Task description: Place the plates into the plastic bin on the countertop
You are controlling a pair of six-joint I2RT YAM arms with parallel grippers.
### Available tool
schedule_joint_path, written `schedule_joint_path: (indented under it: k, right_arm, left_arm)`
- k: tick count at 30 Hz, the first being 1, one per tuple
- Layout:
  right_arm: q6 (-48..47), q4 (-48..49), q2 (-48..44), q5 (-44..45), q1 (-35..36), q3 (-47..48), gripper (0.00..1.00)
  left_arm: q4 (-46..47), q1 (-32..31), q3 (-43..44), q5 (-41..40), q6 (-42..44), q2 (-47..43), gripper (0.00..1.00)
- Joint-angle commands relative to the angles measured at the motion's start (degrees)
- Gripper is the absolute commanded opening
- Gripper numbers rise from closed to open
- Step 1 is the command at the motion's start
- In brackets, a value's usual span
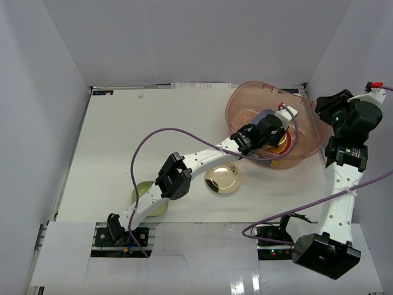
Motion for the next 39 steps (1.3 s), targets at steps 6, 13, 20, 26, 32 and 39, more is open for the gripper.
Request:
schedule_joint_path:
  k: [6,13,20,26,32,39]
  right_arm:
    - [-0.2,-2.2,-0.2,-4.2,-0.2,5.8,0.39]
    - [-0.8,-2.6,-1.1,-10.1,-0.2,7.3,0.41]
    - [4.1,5.7,-3.1,-20.7,5.0,-1.3,0.41]
    - [2.1,8.6,-0.7,-10.9,28.9,-6.1,0.42]
    - [0.8,15.2,9.8,4.6,58.3,-10.8,0.52]
    - [6.9,21.5,30.4,14.1,79.2,-10.6,0.77]
  left_arm:
    - [8.4,-0.2,-0.6,0.1,1.3,-5.3,0.58]
    - [12.6,-0.1,-3.8,-2.8,5.3,-14.7,0.96]
    - [15.5,1.0,-25.6,-13.3,7.2,-36.7,0.98]
    - [13.4,5.0,-58.9,-21.5,-1.8,-65.2,0.98]
    - [-0.2,7.5,-76.7,-27.2,-8.6,-86.5,0.98]
    - [-10.0,8.1,-89.9,-34.4,-15.1,-108.8,0.98]
